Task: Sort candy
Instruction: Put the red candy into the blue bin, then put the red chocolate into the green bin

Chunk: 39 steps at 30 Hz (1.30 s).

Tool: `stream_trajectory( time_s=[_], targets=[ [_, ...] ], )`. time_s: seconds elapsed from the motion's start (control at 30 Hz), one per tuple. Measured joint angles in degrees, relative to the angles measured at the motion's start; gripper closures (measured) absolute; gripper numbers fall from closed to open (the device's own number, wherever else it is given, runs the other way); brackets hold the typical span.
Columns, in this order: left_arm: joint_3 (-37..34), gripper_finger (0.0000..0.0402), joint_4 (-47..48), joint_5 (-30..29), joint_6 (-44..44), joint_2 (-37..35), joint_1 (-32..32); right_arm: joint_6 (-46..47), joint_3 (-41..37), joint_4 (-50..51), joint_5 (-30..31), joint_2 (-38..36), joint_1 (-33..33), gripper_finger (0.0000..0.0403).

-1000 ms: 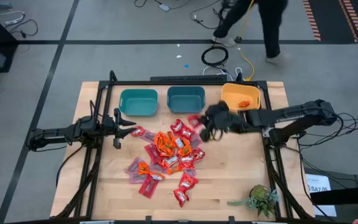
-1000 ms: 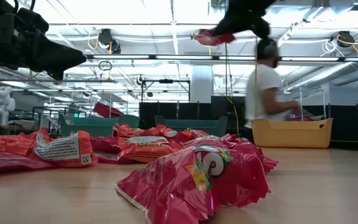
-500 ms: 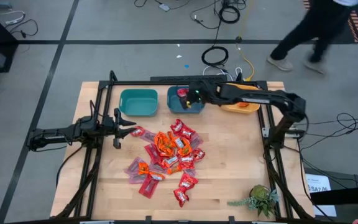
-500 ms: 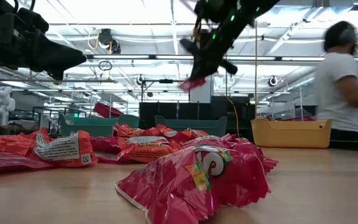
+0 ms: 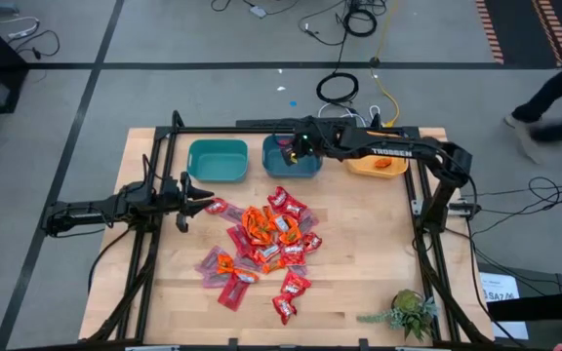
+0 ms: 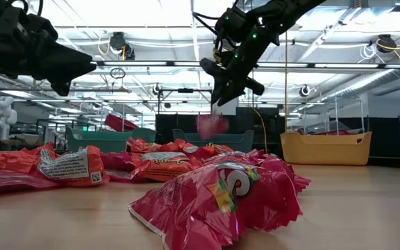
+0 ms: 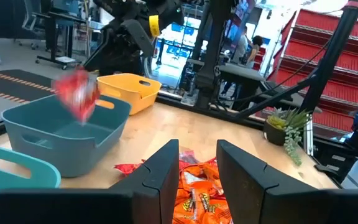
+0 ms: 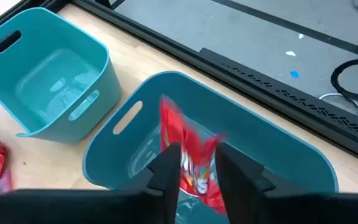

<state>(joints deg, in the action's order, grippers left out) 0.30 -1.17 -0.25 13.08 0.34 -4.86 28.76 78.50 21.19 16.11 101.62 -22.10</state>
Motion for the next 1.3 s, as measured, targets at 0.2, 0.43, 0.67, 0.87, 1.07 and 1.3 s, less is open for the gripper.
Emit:
stream_trajectory(
  time_s=[0.2,0.43,0.67,0.87,1.07,1.3],
  targets=[
    [0.00,0.0284,0.02,0.01,0.06,0.01,0.00,0.10,0.00,0.12,0.03,0.00,-0.12,0.0245],
    [0.00,0.0284,-1.67,-2.08,0.07,0.00,0.00,0.14,0.00,0.04,0.03,0.00,-0.07,0.0206],
    [0.00,0.0284,-1.60,-2.17,0.11,0.00,0.00,0.58,0.00,0.02,0.03,-0.02,-0.07,0.0200],
    [-0.02,0.0284,-1.82,-3.06,2.74,0.00,0.00,0.58,0.00,0.00,0.03,-0.04,-0.05,0.0199],
    [0.35,0.0253,-1.57,-6.93,2.79,0.00,0.00,0.58,-0.01,0.01,0.03,-0.04,-0.05,0.0199],
    [0.75,0.0155,-1.03,-16.07,2.89,0.01,0.00,0.58,0.00,0.02,0.03,-0.04,-0.05,0.0199]
  ],
)
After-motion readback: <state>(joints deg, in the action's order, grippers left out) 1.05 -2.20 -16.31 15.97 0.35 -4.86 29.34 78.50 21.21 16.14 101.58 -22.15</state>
